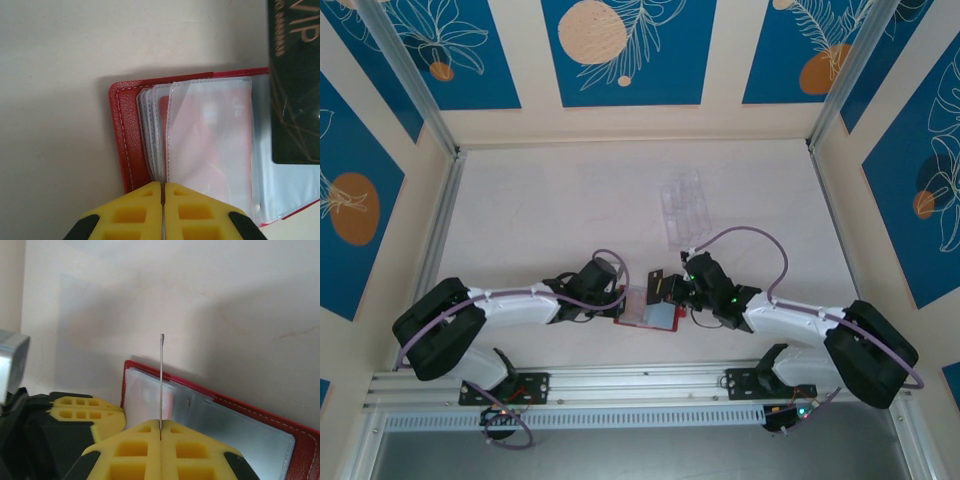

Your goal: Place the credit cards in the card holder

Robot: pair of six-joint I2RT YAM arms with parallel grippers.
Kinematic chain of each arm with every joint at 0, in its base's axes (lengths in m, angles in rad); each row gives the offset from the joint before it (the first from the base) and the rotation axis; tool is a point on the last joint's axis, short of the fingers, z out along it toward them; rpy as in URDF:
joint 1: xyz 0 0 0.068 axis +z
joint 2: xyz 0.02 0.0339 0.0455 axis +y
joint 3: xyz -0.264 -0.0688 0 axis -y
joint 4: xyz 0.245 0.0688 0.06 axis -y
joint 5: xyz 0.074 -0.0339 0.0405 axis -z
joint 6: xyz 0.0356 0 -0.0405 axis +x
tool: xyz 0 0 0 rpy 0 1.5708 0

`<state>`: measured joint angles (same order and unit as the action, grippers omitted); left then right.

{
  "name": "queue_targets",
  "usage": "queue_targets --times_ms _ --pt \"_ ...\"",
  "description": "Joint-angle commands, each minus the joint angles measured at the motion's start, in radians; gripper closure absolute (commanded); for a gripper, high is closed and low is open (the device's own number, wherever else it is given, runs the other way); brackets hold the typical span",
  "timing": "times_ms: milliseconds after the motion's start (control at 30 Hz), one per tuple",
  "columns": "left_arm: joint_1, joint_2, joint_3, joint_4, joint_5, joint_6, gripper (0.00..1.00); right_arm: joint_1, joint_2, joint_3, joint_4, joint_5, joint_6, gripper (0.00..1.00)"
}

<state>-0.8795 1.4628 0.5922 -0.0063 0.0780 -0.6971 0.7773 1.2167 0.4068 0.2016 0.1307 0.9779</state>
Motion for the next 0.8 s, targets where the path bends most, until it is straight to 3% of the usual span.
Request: queue_targets --times_ms 0,767 --pt "-0.013 0.043 -0.029 -0.12 -0.006 0.018 0.93 0.01 0.018 -0.017 0.036 0.02 0.018 1.0" --pt "-0.013 0.042 -0.025 -0.122 -0.007 0.021 0.93 0.012 0.074 -0.01 0.073 -0.007 0.054 1.0"
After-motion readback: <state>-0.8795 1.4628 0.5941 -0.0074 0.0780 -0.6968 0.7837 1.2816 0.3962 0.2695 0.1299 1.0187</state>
